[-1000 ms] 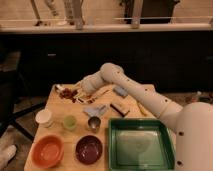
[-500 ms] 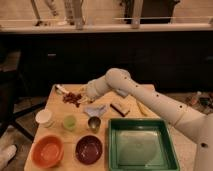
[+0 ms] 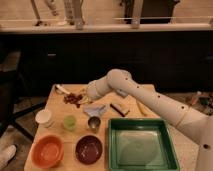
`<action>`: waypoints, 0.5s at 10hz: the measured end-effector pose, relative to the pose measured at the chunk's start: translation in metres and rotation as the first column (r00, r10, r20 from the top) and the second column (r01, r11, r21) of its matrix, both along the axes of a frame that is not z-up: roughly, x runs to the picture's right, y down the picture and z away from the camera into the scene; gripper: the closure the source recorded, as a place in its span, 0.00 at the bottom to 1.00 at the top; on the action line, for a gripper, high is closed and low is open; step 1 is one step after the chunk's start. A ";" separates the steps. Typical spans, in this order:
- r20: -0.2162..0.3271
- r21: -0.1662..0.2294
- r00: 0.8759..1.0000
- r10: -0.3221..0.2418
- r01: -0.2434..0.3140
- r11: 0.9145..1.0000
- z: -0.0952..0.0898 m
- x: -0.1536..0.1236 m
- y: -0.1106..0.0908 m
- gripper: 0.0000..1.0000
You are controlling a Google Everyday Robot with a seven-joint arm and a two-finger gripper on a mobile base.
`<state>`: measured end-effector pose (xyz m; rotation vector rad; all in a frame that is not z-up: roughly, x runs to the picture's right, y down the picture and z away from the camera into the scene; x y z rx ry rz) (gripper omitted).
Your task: Place grapes in metal cup
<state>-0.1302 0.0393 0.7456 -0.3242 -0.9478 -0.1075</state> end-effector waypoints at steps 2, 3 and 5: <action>0.001 0.000 1.000 0.000 0.000 1.000 0.000 -0.001 0.000 1.00; 0.000 0.001 1.000 0.006 -0.006 1.000 -0.002 0.001 0.004 1.00; -0.007 0.002 1.000 0.025 -0.025 1.000 -0.015 0.011 0.018 1.00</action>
